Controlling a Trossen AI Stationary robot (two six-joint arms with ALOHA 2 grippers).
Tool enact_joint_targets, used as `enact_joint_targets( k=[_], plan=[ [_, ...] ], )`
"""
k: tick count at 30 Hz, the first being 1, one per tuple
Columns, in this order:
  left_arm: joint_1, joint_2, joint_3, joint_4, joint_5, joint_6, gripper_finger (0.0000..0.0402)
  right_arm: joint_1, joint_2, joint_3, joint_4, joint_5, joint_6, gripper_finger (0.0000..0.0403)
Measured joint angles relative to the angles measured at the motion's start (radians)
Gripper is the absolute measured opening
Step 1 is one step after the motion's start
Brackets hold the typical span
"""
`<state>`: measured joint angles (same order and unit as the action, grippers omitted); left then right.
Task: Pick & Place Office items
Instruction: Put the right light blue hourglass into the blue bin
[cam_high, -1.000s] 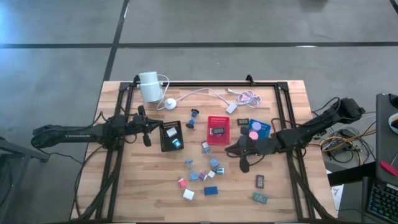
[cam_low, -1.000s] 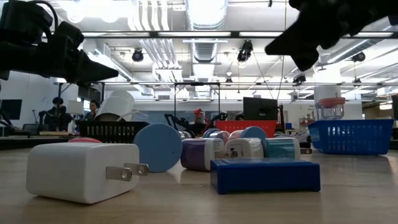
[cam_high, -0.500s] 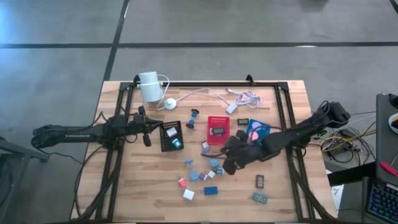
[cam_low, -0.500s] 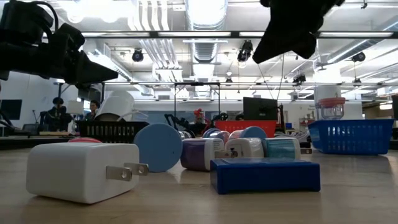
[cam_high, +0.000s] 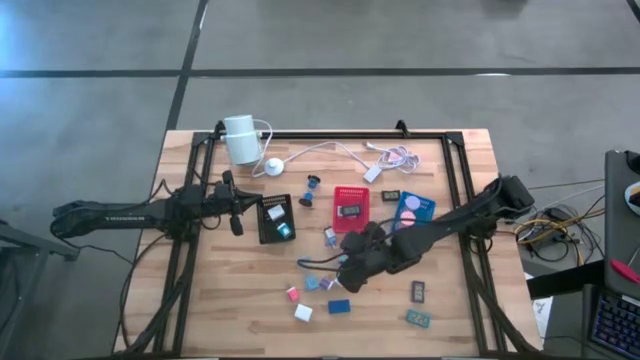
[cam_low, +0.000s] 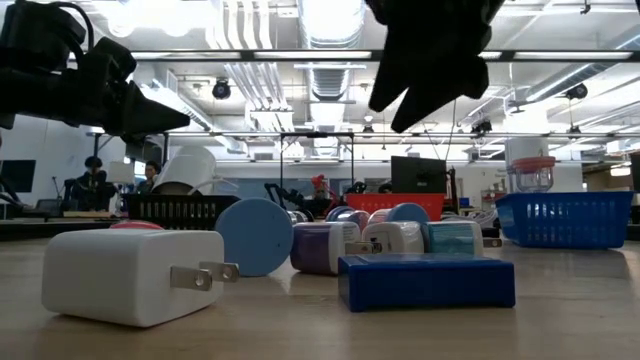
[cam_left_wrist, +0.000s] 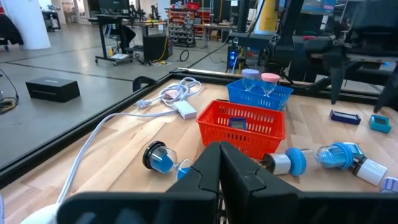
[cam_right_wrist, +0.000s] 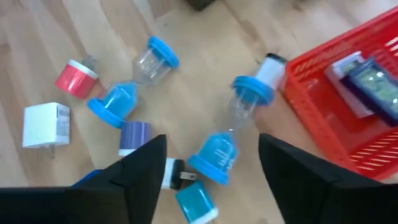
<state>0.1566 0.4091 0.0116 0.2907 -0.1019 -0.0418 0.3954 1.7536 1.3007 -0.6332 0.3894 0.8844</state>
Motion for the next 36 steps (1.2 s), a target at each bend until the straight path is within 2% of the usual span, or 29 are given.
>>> enact_joint_targets(
  k=[7,25,36],
  plan=[
    [0.0,0.0,0.0,0.0,0.0,0.0,0.0012,0.011,0.058,0.003,-0.006,0.0,0.1,0.029],
    [0.0,0.0,0.0,0.0,0.0,-0.008,0.0012,0.008,0.208,-0.001,0.009,-0.022,0.207,0.0292],
    [0.0,0.0,-0.001,-0.001,0.0,-0.012,0.0012,-0.006,0.221,-0.001,0.016,-0.017,0.208,0.0292]
  ],
)
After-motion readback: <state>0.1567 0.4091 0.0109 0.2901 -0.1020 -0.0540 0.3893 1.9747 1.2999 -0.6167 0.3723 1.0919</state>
